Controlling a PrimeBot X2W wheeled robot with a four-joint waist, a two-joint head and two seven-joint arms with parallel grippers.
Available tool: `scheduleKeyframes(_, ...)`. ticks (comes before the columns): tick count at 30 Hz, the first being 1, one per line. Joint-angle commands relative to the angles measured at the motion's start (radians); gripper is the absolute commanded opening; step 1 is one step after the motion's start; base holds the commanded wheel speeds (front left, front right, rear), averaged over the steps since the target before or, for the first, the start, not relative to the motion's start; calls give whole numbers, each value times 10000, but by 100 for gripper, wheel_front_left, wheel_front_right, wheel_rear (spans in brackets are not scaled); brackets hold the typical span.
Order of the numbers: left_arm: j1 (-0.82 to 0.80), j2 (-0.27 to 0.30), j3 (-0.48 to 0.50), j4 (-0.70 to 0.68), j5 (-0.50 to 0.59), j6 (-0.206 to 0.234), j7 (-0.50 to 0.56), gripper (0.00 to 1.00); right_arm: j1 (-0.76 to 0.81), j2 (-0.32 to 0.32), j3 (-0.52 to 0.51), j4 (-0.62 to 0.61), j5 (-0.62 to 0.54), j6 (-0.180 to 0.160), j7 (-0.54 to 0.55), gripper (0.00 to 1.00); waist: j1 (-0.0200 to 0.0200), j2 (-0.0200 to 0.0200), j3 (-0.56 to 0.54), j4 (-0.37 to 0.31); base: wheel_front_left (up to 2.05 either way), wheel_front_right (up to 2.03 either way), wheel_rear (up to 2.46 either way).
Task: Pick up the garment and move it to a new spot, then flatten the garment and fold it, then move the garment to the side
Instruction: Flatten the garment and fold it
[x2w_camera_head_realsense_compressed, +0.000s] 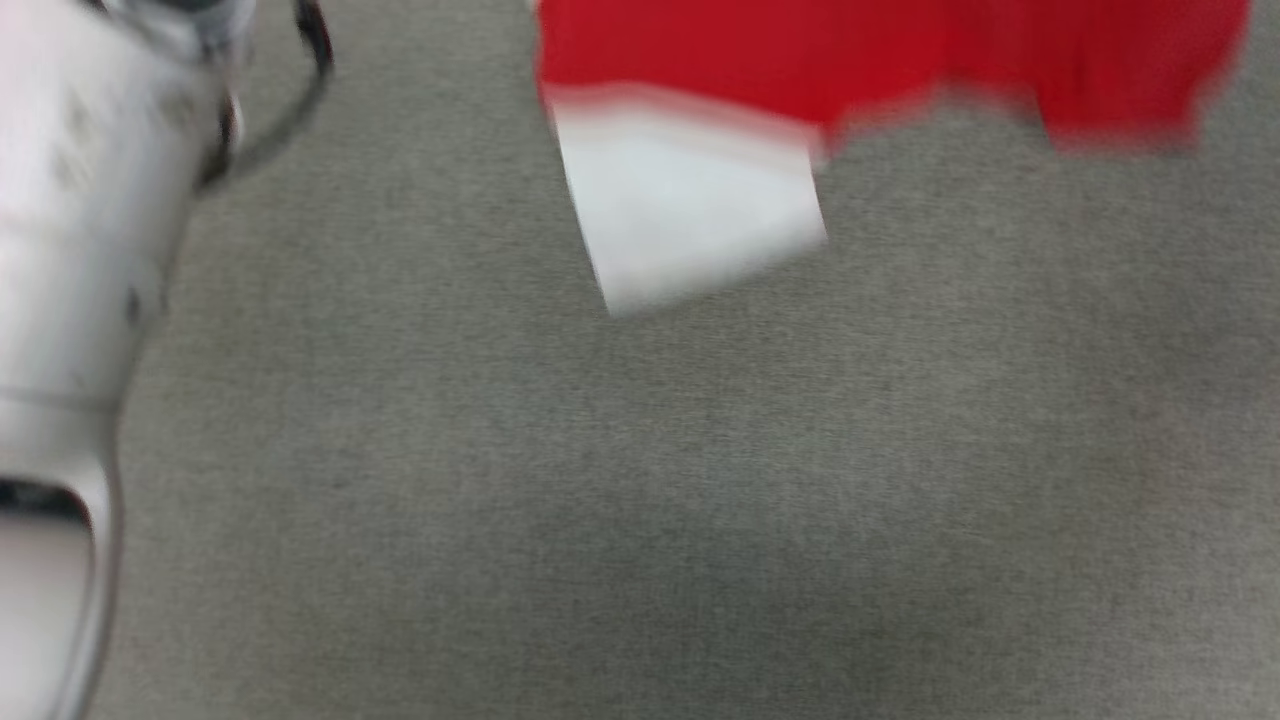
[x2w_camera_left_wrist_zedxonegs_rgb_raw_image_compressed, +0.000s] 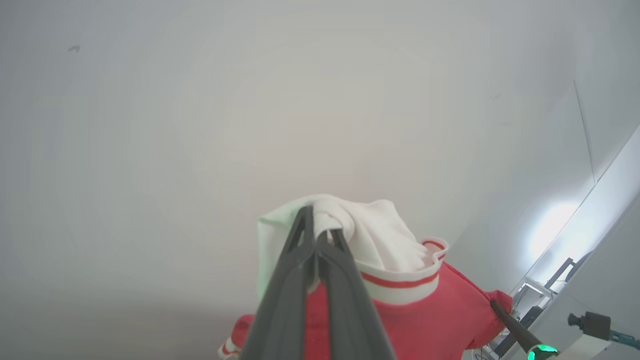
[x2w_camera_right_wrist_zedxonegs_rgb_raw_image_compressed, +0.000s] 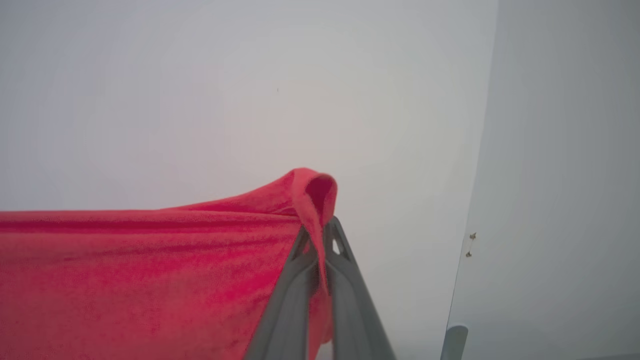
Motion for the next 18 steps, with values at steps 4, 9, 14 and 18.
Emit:
scheduleKeyframes(4,-1490,6,187,619,152,23,-334,0,-867,142,-276,542,-203,-97,-548,0,0,-1,139,-363,0,0,0)
scheduleKeyframes(9,-911,-99,-72,450,-249,15,-241,0,-484,469,97,751,-124,-89,-499,0,0,-1,-27,-436,0,0,0)
scheduleKeyframes(14,1129,133,-480,-473,-827,8,-264,0,1096,651,839,326,334,-68,-206,0,0,-1,-128,-509,0,0,0)
scheduleKeyframes(18,3532,337,-803,-1571,-1201,6,-678,0,3000,474,1449,-663,1239,-62,163,0,0,-1,-251,-475,0,0,0)
